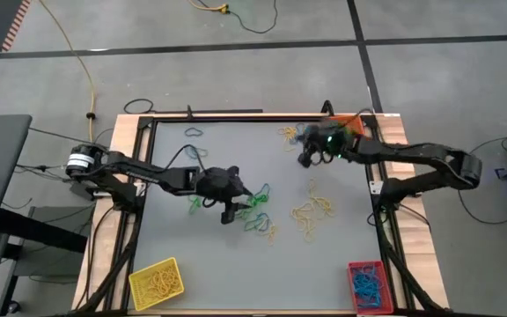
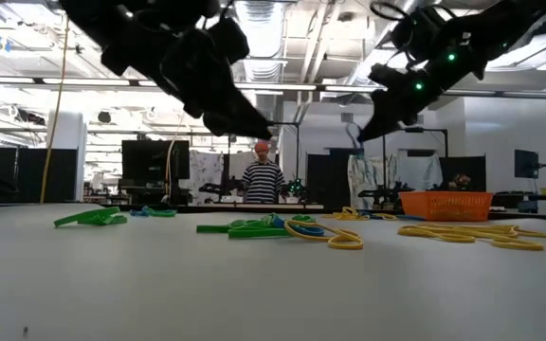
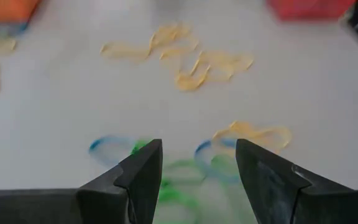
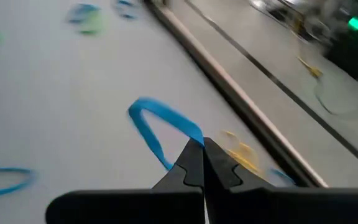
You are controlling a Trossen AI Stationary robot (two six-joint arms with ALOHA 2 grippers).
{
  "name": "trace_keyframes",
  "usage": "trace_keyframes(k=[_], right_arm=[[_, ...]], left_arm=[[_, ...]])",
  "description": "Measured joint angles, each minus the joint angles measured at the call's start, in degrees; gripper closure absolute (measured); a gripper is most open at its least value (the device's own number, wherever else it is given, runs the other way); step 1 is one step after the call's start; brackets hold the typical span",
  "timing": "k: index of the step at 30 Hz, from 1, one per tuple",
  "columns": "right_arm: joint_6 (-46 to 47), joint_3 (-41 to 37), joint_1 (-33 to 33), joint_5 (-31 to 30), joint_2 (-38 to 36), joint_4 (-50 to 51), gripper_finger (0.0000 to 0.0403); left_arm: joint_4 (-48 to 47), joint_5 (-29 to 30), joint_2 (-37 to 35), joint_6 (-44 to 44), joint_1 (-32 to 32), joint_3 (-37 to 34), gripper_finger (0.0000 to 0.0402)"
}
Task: Sort rubber bands into baskets
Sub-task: Put the blue rubber band into the red bin
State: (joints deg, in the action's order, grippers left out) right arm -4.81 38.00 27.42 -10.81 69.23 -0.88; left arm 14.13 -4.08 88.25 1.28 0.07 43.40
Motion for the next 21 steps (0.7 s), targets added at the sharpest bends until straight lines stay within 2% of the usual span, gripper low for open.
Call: trace_keyframes(k=[4,8,17,21], right_arm=[[0.88,0.00,7.03,-0.56,-1.99,3.89,0.0386],[1.87,0.00,13.69,-4.03,-2.60,7.54,0.0386],[5.44,0.00,23.82,-12.16,-2.42,15.04,0.0371],[5.43,0.00,25.59,-11.28,-2.42,16.14,0.0378]], left_arm=[[11.09,0.00,0.00,-0.10,2.87,-3.07,0.0207],[18.07,0.24,0.00,-1.79,5.67,-5.12,0.0207],[18.84,1.97,0.00,-4.85,10.52,-5.31,0.0207],[18.82,1.99,0.00,-5.34,11.35,-5.31,0.0207]])
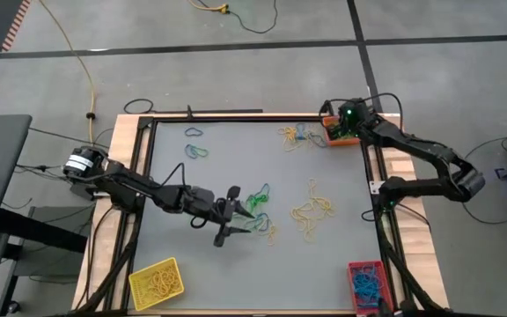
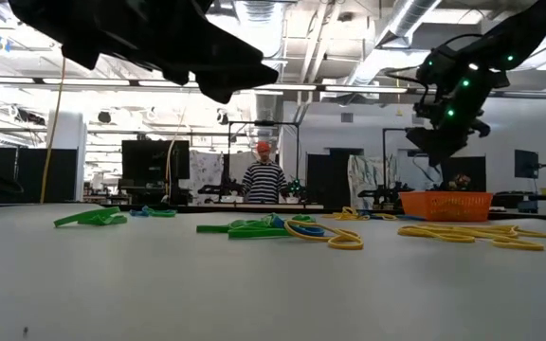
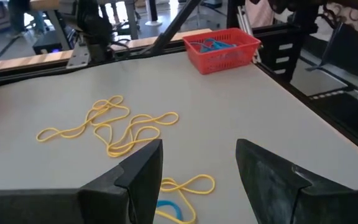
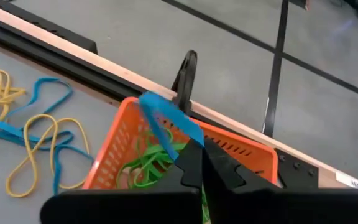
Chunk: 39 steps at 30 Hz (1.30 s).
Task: Sort rubber bands into baskets
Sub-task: Put the blue rubber band into the red bin
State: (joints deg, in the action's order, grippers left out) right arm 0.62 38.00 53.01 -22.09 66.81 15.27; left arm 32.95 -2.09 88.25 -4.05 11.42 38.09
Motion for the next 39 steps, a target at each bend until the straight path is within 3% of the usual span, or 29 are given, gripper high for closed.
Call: trace_keyframes(k=[10,16,21,25,31,39], right_arm=[[0.48,0.00,-0.16,6.01,-0.02,0.32,0.0379],[-0.84,0.00,-2.60,18.55,-1.47,3.04,0.0380],[-3.92,0.00,-8.39,31.40,-4.32,12.13,0.0380],[-3.96,-0.01,-15.08,38.27,-7.25,24.28,0.0380],[-2.41,1.40,-32.06,47.05,-12.64,25.05,0.0380],[12.72,3.34,-51.87,43.40,-15.44,24.55,0.0380]], left_arm=[[-0.48,0.00,0.00,0.24,0.20,0.00,0.0207],[-0.48,-0.02,0.00,0.26,0.20,0.00,0.0207],[-1.02,0.00,0.00,-0.03,0.20,0.00,0.0207],[-1.26,0.00,0.00,-0.42,0.20,0.00,0.0207],[-2.14,1.44,0.00,-1.51,-0.06,0.00,0.0207],[-2.34,1.51,0.00,-2.19,-1.07,0.00,0.0207]])
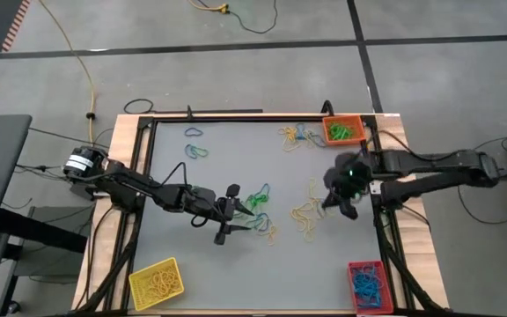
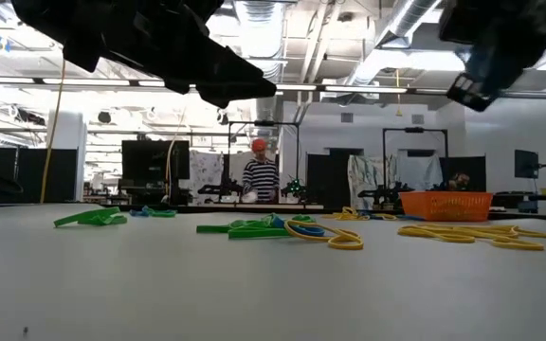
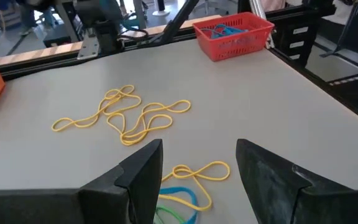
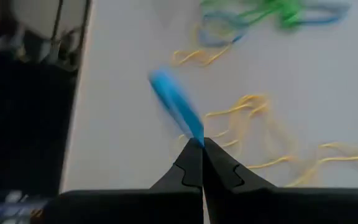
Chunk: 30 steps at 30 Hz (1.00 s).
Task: Sort rubber bands into baskets
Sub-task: Put the blue rubber band into the red bin
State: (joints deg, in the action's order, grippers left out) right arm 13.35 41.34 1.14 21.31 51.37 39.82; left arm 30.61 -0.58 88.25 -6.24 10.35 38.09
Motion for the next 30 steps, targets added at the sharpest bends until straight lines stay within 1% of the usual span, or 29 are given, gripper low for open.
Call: trace_keyframes(k=[10,15,21,30], right_arm=[[23.85,-0.26,-25.45,-7.64,0.66,-0.20,0.0380],[37.81,-0.26,-36.53,-10.90,1.65,0.09,0.0380],[52.92,-0.26,-46.58,-12.45,5.00,0.54,0.0380],[74.02,-0.26,-58.28,-12.00,11.29,-0.83,0.0380]], left_arm=[[0.05,0.00,0.00,-0.46,-1.62,0.00,0.0207],[0.09,0.00,0.00,-0.46,-2.37,0.00,0.0207],[0.65,-0.02,0.00,-0.48,-3.00,0.00,0.0207],[1.71,-0.02,0.00,-0.61,-3.28,0.00,0.0207]])
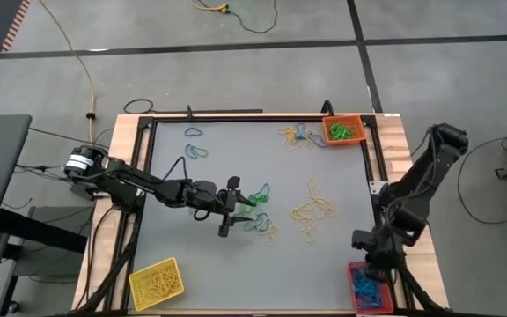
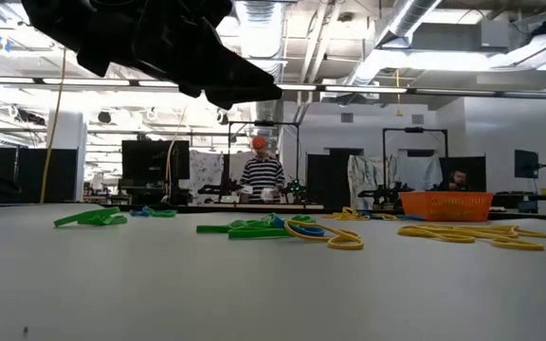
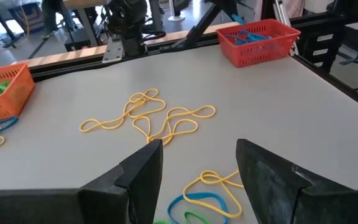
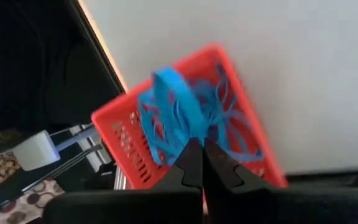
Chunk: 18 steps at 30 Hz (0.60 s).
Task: Sort rubber bands into baskets
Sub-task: Put the blue rubber band into the red bin
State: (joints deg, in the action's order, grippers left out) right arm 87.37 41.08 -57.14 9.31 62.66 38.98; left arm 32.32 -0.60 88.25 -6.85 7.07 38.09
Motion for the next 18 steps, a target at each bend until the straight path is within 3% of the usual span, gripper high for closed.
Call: trace_keyframes(k=[6,18], right_arm=[[7.00,0.00,-3.89,0.20,3.81,-5.32,0.0377],[15.42,0.00,-8.00,8.06,12.13,-16.10,0.0375]], left_arm=[[0.97,0.00,0.00,-0.63,-0.60,0.00,0.0207],[1.44,0.00,-0.02,-0.99,-1.42,0.00,0.0207]])
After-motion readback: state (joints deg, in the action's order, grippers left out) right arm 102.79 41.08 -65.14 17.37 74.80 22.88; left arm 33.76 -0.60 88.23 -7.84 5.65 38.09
